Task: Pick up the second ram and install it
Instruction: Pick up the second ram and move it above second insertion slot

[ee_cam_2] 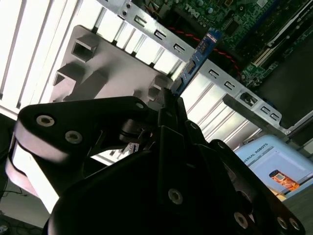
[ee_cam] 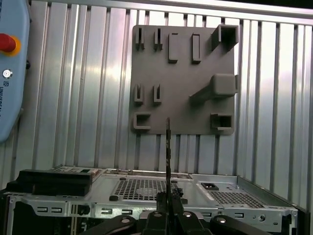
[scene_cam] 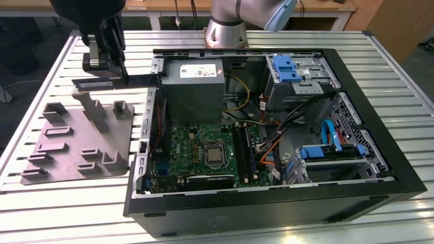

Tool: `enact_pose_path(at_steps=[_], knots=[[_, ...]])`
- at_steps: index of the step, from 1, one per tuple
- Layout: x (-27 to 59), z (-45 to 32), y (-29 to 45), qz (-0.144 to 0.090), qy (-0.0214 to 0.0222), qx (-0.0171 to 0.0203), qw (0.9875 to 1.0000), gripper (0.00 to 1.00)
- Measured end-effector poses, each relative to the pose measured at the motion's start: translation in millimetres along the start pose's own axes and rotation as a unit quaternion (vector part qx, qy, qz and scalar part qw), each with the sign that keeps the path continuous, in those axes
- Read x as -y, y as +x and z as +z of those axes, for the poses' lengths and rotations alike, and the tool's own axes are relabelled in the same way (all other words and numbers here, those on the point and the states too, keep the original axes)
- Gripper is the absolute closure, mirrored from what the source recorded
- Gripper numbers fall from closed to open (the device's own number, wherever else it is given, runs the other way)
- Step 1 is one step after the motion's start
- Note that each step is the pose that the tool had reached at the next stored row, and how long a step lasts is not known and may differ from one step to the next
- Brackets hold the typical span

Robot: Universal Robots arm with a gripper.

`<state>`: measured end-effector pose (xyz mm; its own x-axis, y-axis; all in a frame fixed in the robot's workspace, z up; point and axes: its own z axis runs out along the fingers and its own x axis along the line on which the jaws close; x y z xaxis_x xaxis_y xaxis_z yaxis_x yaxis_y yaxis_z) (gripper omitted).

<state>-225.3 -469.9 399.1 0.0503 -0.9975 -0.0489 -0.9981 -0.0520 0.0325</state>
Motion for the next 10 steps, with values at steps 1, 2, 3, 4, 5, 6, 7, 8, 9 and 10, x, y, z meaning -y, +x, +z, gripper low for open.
enact_pose_path(at_steps=[1,2,3,4,5,6,7,8,9,10], knots=[[1.1,0.0,0.1,0.0,0.0,0.0,1.0,0.86],[2.1,0.0,0.1,0.0,0.0,0.0,1.0,0.86],[3.1,0.0,0.2,0.0,0.0,0.0,1.0,0.86],[4.2,-0.1,0.2,0.0,0.0,0.0,1.0,0.86],[5.0,0.0,0.3,0.0,0.0,0.0,1.0,0.86],[5.8,0.0,0.3,0.0,0.0,0.0,1.0,0.86],[6.6,0.0,0.3,0.0,0.0,0.0,1.0,0.86],[7.4,0.0,0.4,0.0,0.0,0.0,1.0,0.86],[8.3,0.0,0.4,0.0,0.0,0.0,1.0,0.86],[9.3,0.0,0.5,0.0,0.0,0.0,1.0,0.86]])
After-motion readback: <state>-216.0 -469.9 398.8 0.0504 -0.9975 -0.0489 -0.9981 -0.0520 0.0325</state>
